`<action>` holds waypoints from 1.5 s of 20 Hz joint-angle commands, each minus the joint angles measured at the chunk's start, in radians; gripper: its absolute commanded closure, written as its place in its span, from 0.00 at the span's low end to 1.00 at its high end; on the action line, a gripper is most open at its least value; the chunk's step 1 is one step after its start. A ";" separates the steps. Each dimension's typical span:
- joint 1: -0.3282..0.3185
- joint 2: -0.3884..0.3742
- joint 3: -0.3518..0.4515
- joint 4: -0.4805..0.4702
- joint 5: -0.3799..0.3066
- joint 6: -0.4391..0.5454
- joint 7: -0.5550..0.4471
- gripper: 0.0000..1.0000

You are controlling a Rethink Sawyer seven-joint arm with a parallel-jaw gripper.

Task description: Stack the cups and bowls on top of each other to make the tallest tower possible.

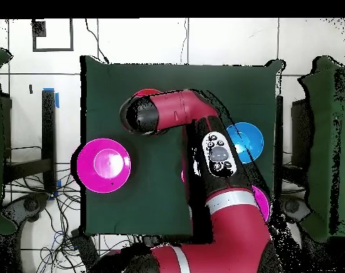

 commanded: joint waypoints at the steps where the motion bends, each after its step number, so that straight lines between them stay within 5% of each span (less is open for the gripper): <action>1: 0.030 0.055 -0.007 0.040 0.005 0.165 0.017 1.00; 11: 0.060 0.070 -0.025 -0.020 -0.029 0.213 0.008 1.00; 17: 0.072 0.120 0.030 -0.169 -0.063 0.111 -0.055 1.00; 22: 0.087 0.157 0.049 -0.262 -0.045 0.131 -0.074 1.00; 30: 0.077 0.141 0.036 -0.263 -0.059 0.138 -0.124 1.00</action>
